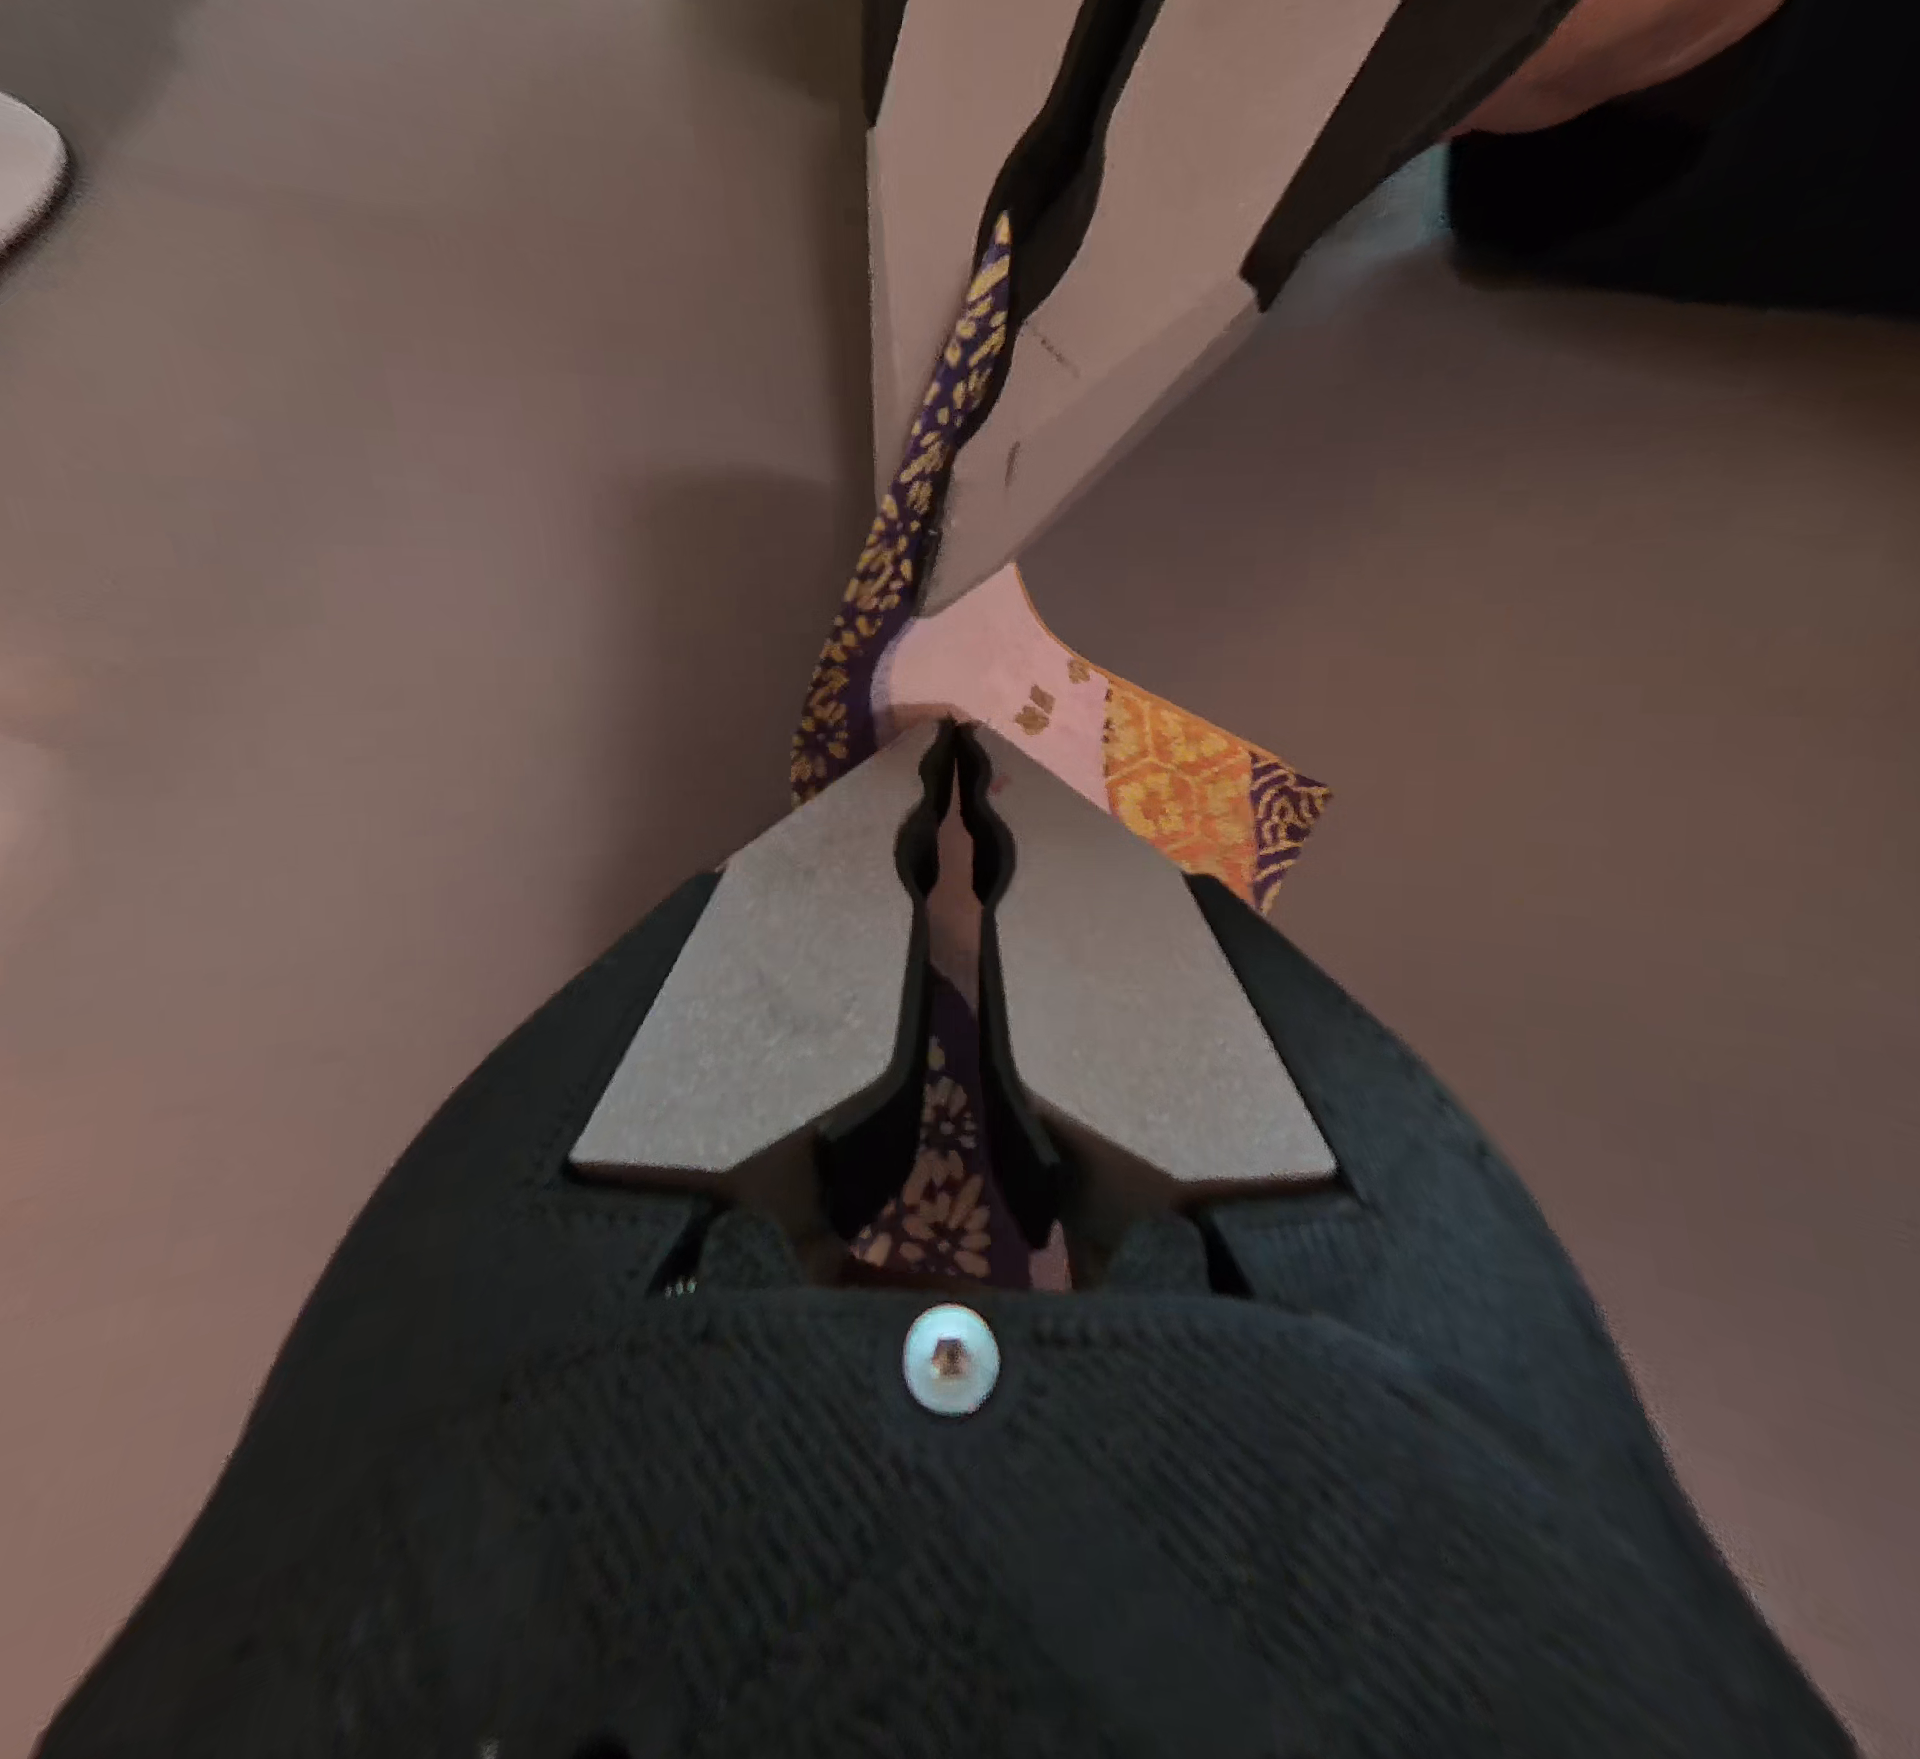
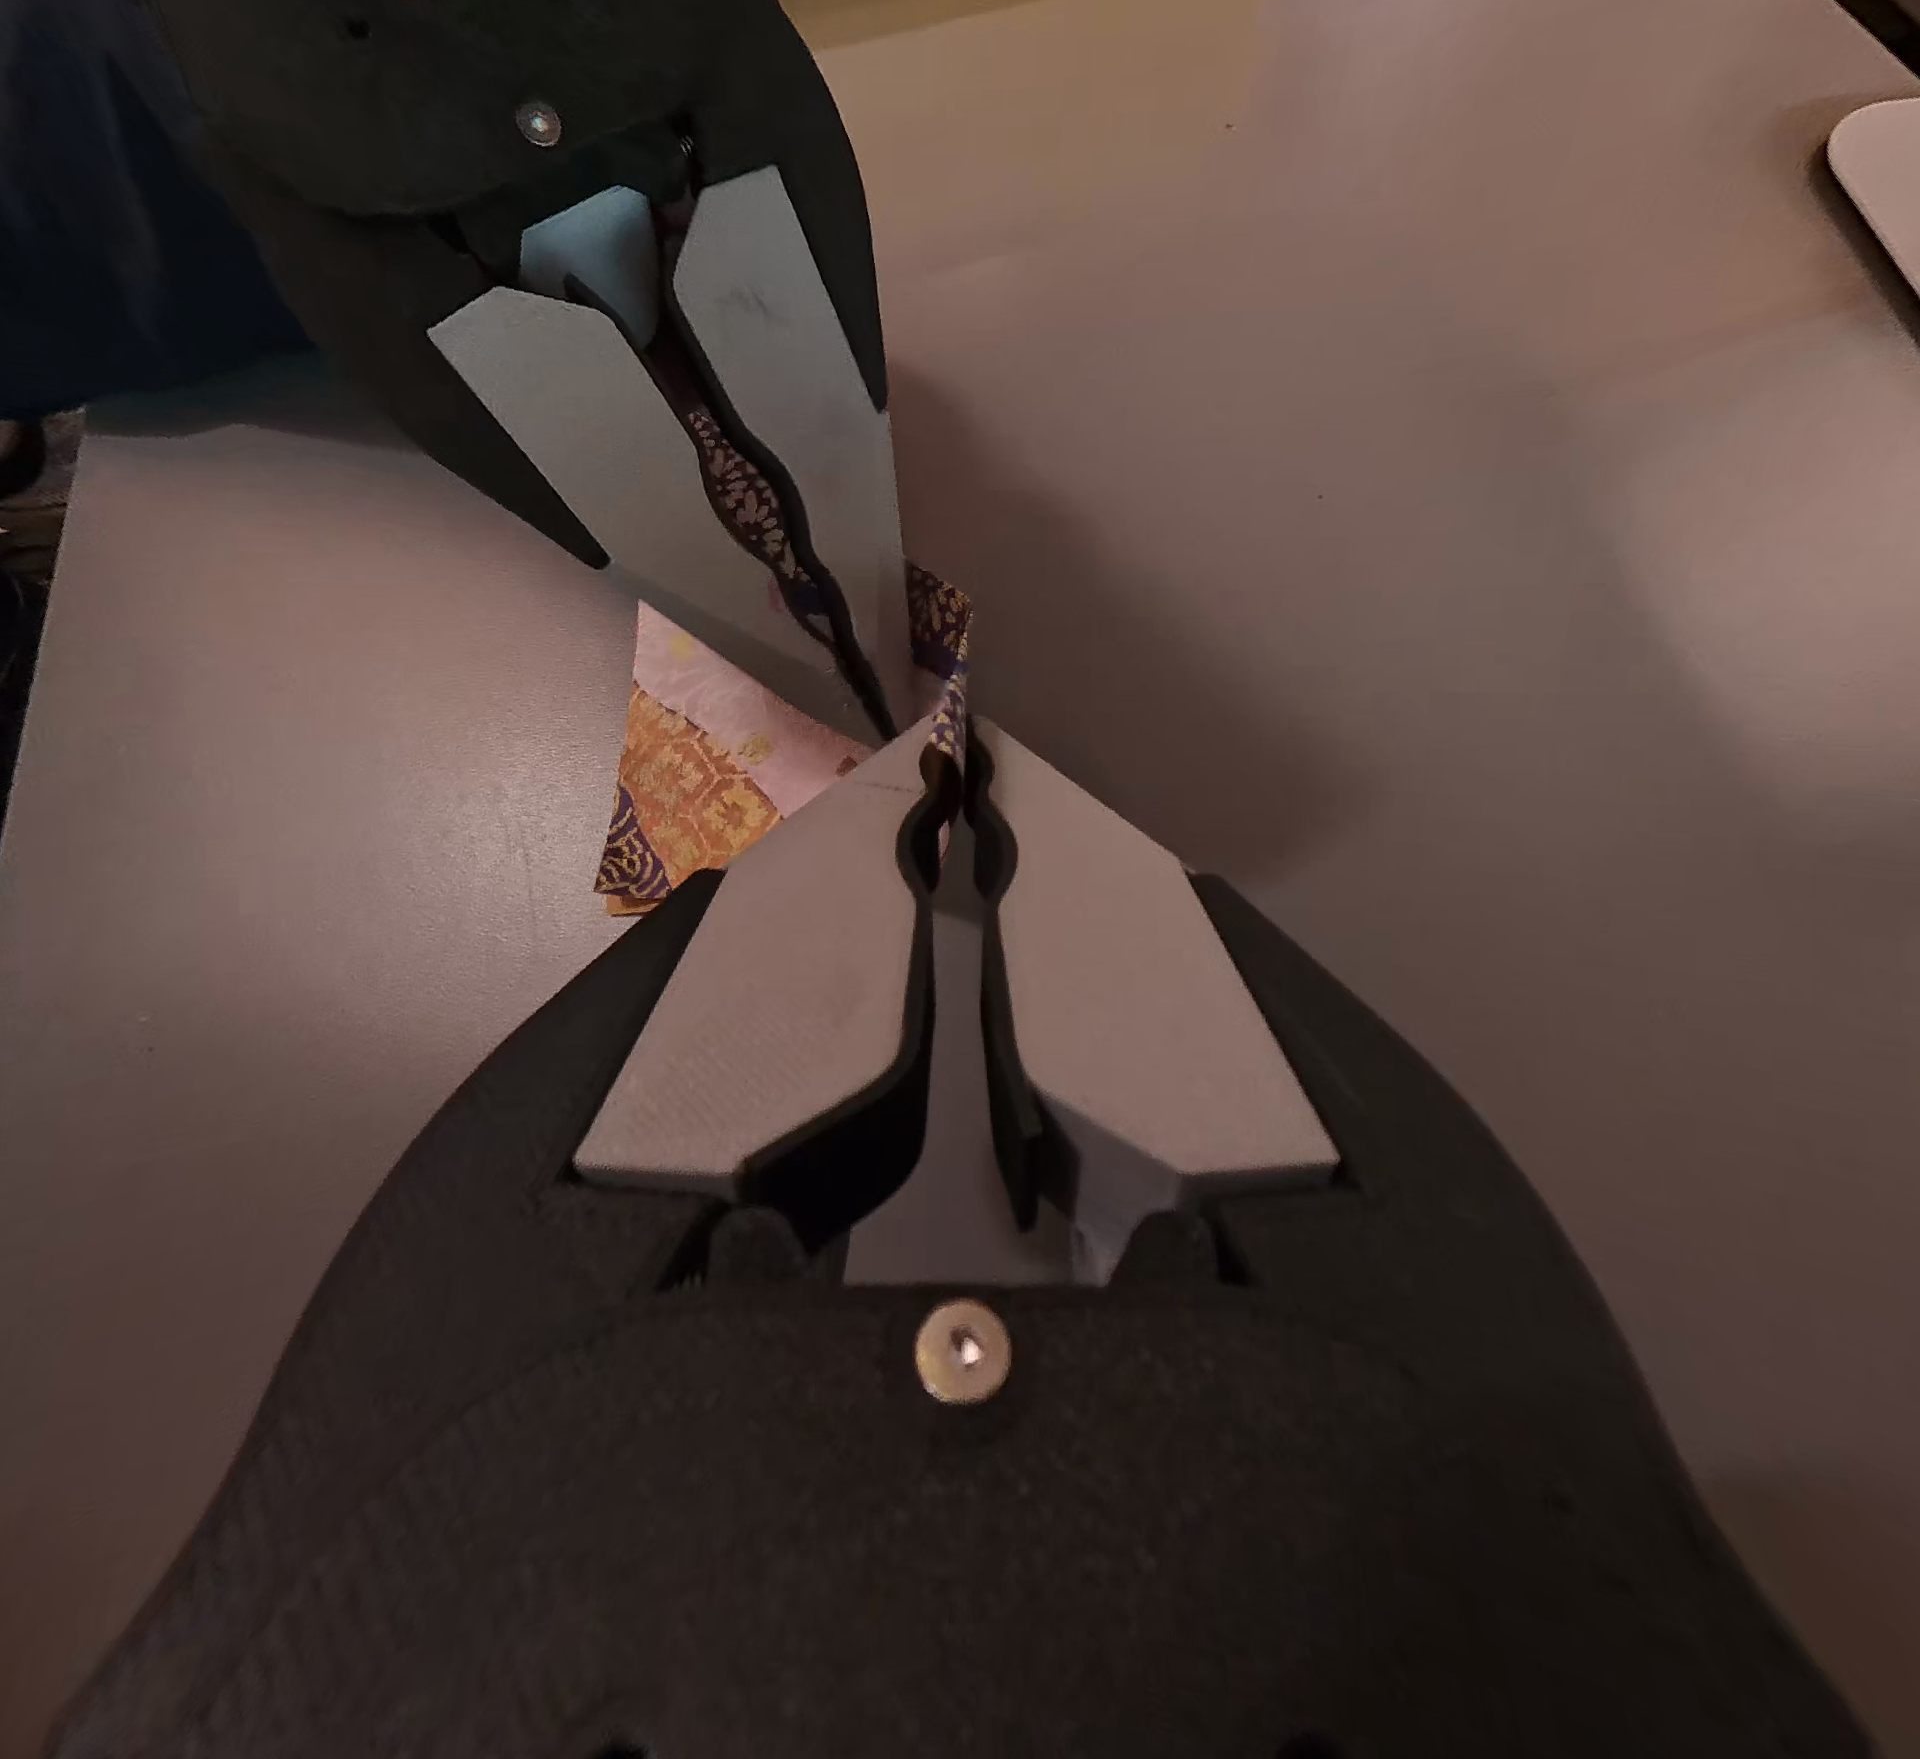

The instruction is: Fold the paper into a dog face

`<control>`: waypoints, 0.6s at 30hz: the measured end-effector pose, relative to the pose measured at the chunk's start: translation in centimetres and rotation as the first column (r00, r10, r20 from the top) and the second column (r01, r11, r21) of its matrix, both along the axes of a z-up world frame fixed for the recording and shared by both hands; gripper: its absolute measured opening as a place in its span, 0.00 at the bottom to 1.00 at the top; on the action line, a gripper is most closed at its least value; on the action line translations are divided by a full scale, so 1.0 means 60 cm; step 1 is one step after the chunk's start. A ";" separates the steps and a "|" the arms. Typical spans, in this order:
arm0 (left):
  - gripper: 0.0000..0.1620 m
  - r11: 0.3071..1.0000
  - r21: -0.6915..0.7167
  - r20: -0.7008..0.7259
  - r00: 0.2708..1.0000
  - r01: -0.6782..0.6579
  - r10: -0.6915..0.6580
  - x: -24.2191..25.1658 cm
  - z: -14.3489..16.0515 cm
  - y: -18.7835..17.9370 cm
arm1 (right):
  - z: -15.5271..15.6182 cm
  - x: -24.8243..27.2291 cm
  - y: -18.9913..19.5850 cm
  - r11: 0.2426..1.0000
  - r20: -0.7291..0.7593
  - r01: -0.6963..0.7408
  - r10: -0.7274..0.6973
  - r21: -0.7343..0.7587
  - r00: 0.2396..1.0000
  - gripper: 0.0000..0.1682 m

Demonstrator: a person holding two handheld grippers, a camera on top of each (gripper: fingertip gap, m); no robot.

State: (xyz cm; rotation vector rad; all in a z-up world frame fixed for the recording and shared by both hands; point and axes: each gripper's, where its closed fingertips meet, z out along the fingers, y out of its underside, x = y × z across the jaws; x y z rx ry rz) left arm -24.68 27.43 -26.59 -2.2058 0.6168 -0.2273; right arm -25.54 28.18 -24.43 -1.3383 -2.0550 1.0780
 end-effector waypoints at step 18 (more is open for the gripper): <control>0.00 0.943 0.178 -0.640 0.761 0.281 -0.106 -0.030 -0.017 -0.002 | -0.007 -0.001 0.000 0.999 0.005 0.003 -0.003 0.049 1.000 0.00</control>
